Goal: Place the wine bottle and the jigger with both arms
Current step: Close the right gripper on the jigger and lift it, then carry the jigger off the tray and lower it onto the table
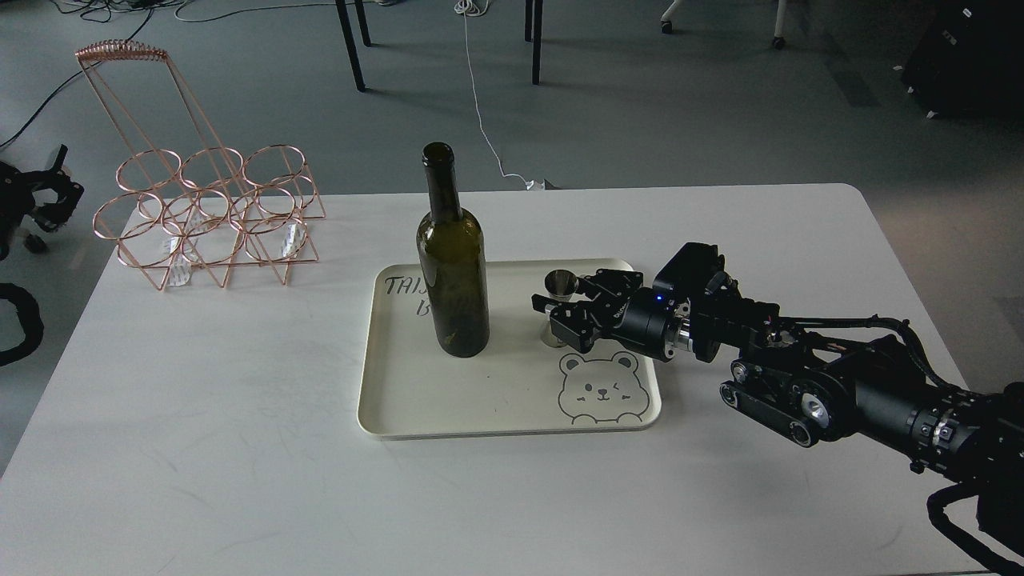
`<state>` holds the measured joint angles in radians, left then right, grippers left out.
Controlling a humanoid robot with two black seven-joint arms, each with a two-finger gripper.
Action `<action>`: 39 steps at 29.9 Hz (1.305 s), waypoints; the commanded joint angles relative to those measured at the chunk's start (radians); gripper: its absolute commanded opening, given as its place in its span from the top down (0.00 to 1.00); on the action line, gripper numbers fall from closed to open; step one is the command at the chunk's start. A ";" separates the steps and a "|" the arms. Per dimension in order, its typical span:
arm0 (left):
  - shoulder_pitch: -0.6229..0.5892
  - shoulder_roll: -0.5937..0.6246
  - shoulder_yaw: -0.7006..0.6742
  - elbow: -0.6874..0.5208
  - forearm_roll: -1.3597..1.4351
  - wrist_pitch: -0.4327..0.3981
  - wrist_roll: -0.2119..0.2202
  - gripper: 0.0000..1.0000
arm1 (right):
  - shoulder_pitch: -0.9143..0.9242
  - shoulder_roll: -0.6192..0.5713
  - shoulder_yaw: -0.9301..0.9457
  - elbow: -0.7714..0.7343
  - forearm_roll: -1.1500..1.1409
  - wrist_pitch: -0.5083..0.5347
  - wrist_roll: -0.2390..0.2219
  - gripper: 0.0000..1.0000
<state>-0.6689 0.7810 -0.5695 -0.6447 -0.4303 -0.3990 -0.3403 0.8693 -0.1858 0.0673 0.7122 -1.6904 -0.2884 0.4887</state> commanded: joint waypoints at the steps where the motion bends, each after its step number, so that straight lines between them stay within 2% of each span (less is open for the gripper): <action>1: 0.000 0.000 0.000 0.004 -0.001 0.000 0.000 0.02 | 0.002 0.000 -0.023 0.000 0.000 0.000 0.000 0.70; 4: 0.000 -0.002 0.002 0.004 0.001 0.006 0.001 0.02 | 0.019 -0.001 -0.072 0.000 0.000 0.000 0.000 0.82; 9: 0.000 -0.002 0.002 0.004 0.001 0.006 0.001 0.02 | 0.019 -0.001 -0.080 0.000 0.000 -0.015 0.000 0.90; 17: 0.000 0.001 0.002 0.004 0.001 0.005 0.001 0.02 | 0.039 -0.001 -0.076 0.003 0.002 -0.031 0.000 0.90; 21: -0.001 0.004 0.002 0.004 0.001 0.000 0.001 0.02 | 0.063 -0.017 -0.069 0.009 0.009 -0.075 0.000 0.90; 25: -0.003 0.004 0.000 0.004 0.001 0.002 0.003 0.02 | 0.091 -0.072 -0.064 0.019 0.014 -0.110 0.000 0.90; 32: -0.005 0.004 -0.001 0.004 0.001 0.003 0.003 0.02 | 0.083 -0.115 -0.063 0.064 0.015 -0.115 0.000 0.90; 39: -0.005 0.024 -0.001 0.004 -0.001 0.002 0.003 0.02 | 0.093 -0.201 0.014 0.101 0.017 -0.117 0.000 0.90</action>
<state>-0.6734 0.8002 -0.5706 -0.6412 -0.4295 -0.3962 -0.3374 0.9597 -0.3479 0.0558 0.7912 -1.6732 -0.4066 0.4886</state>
